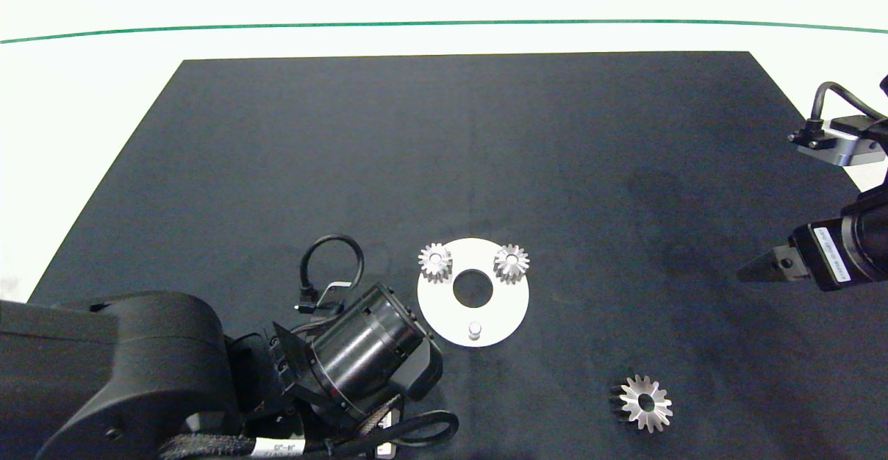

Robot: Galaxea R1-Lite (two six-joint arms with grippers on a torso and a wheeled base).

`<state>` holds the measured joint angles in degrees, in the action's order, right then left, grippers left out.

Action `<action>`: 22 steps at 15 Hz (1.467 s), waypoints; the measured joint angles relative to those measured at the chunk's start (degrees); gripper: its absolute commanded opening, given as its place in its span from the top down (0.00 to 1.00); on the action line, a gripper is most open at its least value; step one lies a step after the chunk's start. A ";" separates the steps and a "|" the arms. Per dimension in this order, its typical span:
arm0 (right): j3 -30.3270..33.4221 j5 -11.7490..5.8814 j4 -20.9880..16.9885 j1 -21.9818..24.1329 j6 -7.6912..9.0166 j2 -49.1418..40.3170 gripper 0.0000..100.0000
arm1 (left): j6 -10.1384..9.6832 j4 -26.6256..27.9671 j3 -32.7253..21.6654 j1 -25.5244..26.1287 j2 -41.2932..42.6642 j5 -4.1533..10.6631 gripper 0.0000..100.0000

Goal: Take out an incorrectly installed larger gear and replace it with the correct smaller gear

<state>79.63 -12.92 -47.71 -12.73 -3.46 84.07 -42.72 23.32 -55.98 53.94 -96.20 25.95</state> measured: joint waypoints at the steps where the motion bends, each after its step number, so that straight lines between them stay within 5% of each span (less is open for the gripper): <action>1: 0.00 0.00 0.00 -0.04 -0.01 0.00 0.00 | -0.04 -0.09 0.00 0.02 -0.05 0.28 0.60; 16: 0.13 0.72 -0.02 -0.09 0.16 -0.35 0.00 | 0.11 -0.12 0.02 0.18 -0.61 1.16 0.72; 19: 0.28 0.63 0.00 0.16 0.29 -1.40 0.00 | 1.45 1.07 -3.33 0.24 -0.52 1.17 0.72; 22: 0.41 0.59 0.04 1.57 0.46 -2.01 0.00 | 2.89 12.20 -14.03 0.73 -0.50 1.27 0.72</action>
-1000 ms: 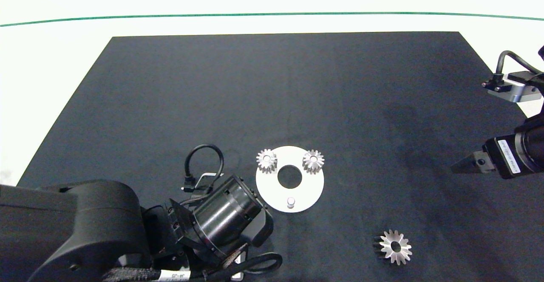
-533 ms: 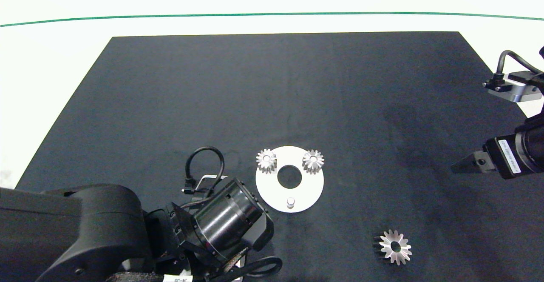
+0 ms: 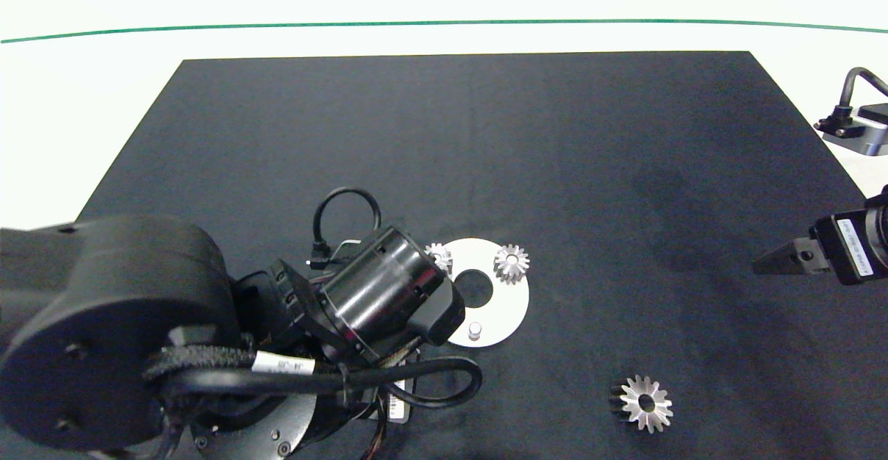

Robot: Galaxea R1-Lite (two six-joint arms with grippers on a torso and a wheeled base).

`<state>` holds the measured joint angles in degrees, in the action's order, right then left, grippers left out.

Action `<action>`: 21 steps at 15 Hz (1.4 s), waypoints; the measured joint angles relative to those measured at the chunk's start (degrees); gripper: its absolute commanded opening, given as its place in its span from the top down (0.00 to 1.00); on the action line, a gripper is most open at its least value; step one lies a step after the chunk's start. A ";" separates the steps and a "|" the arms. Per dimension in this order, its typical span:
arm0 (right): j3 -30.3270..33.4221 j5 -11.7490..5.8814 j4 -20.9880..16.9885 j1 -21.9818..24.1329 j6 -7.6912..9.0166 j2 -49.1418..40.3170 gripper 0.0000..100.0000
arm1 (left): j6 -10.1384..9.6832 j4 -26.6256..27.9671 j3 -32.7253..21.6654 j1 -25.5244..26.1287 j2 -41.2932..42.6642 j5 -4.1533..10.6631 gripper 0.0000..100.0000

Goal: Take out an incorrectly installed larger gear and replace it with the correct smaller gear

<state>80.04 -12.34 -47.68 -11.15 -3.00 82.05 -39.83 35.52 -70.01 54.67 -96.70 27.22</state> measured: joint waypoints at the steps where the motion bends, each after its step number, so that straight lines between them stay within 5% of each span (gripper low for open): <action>1: 0.11 0.00 0.02 0.38 0.09 -0.20 0.00 | 0.30 3.32 -4.05 0.59 0.00 0.01 0.72; 5: 0.24 1.18 0.02 1.01 0.89 -1.85 0.00 | 2.38 10.42 -15.76 3.38 -1.46 0.01 0.72; 8: 0.63 3.91 0.02 3.52 2.93 -4.00 0.00 | 2.93 11.17 -21.14 5.63 -4.44 0.04 0.72; 21: 1.07 6.34 -0.04 11.04 6.83 -7.03 0.00 | 4.61 12.40 -31.78 6.24 -15.92 0.22 0.72</action>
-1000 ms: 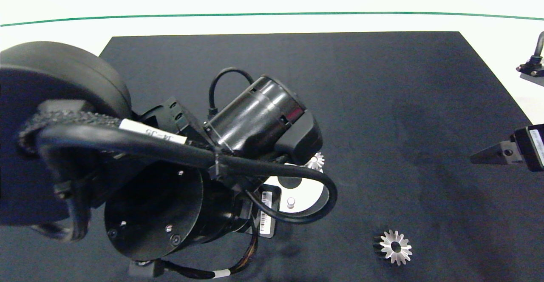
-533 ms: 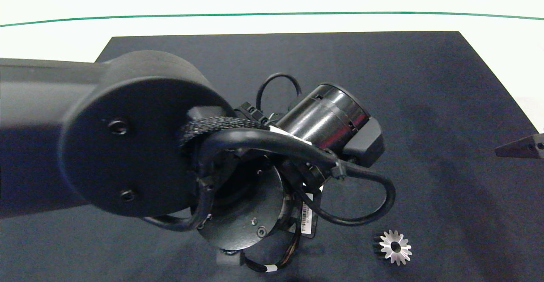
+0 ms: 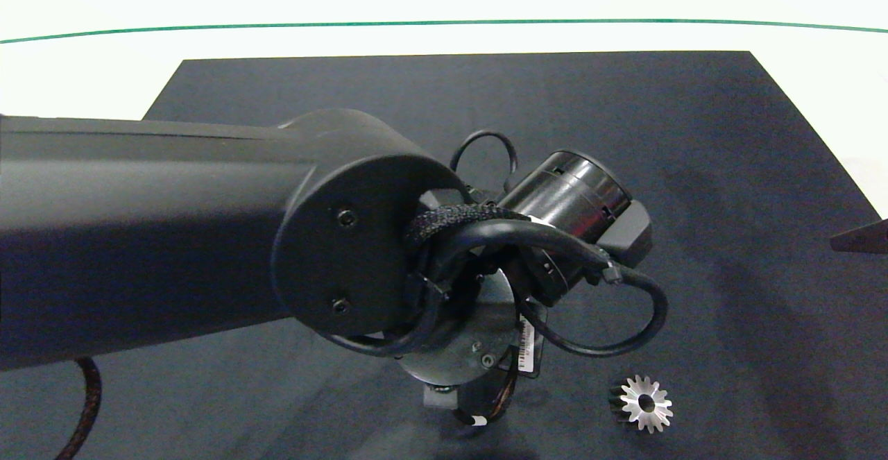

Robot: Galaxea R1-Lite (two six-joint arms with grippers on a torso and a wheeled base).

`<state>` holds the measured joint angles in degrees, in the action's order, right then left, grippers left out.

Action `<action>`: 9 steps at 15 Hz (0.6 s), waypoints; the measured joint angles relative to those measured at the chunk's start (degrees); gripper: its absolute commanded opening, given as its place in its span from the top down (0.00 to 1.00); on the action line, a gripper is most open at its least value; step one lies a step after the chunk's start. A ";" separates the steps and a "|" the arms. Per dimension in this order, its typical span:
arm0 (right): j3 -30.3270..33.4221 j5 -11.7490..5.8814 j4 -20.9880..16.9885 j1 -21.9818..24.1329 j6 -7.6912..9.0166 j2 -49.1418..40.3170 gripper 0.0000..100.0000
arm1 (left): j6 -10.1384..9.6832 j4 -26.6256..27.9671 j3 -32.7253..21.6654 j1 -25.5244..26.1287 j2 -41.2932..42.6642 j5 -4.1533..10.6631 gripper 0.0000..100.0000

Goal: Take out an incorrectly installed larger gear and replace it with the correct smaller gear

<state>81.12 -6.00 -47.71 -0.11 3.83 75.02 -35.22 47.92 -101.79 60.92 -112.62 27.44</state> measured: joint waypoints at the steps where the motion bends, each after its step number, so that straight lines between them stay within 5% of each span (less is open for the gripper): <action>1: 0.06 0.20 0.00 0.51 0.28 -0.09 0.00 | 0.00 0.09 -0.72 0.09 -0.50 -0.02 0.72; 9: 0.06 1.51 0.00 0.96 0.96 -0.57 0.00 | 0.63 1.46 -2.82 -0.12 -2.95 0.50 0.72</action>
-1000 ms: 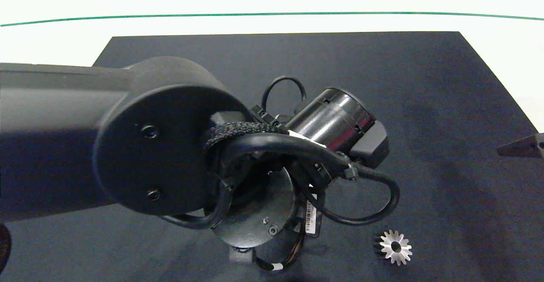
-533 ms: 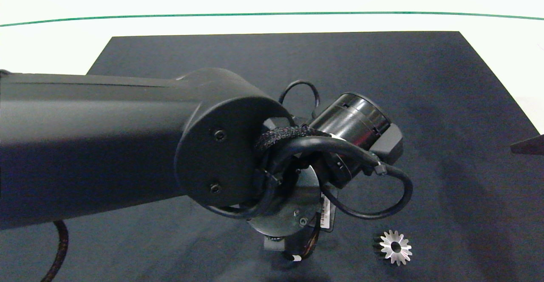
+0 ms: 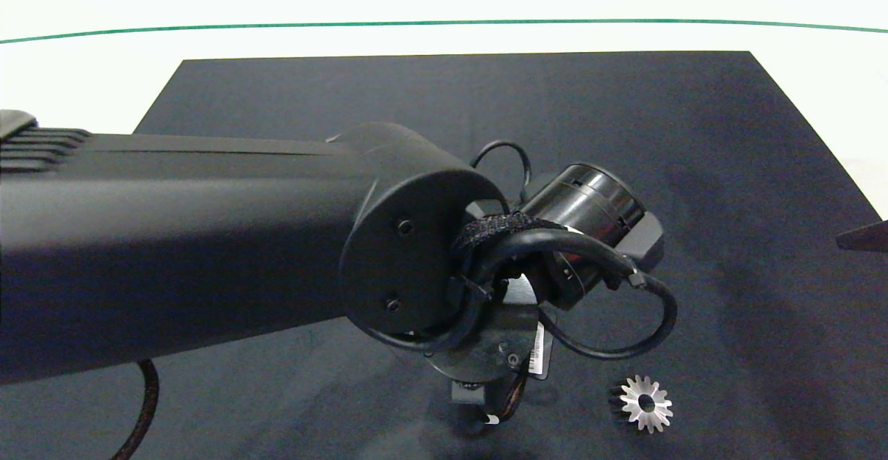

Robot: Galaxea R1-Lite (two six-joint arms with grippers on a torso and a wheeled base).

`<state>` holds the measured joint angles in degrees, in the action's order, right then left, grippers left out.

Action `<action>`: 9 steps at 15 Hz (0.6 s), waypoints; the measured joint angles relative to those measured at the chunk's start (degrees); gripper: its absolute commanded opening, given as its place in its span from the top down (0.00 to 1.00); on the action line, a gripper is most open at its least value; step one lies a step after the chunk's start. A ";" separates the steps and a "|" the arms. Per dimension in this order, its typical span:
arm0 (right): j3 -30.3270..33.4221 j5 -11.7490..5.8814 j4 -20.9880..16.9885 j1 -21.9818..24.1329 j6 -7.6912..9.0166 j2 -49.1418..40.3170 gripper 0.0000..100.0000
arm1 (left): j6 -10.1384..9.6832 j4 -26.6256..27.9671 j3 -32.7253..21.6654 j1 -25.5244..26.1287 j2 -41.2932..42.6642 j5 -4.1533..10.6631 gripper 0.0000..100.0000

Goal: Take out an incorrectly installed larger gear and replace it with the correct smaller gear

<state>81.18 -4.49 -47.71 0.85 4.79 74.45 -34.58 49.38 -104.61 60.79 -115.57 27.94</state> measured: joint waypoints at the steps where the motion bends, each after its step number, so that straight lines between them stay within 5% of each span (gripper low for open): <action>1: -0.04 0.00 0.00 0.00 0.00 0.00 0.00 | 0.00 -0.02 -0.05 -0.13 -0.33 1.07 0.72; 3: -0.11 0.24 0.00 -0.01 0.00 -0.06 0.00 | 0.05 -0.07 -0.16 -0.33 -1.19 5.41 0.72; 9: -0.15 0.48 0.00 0.00 0.00 -0.09 0.00 | -0.11 0.94 -0.27 -0.05 -1.91 5.92 0.72</action>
<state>81.03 -4.01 -47.71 0.85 4.79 74.36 -34.69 50.32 -104.88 60.75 -117.48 33.87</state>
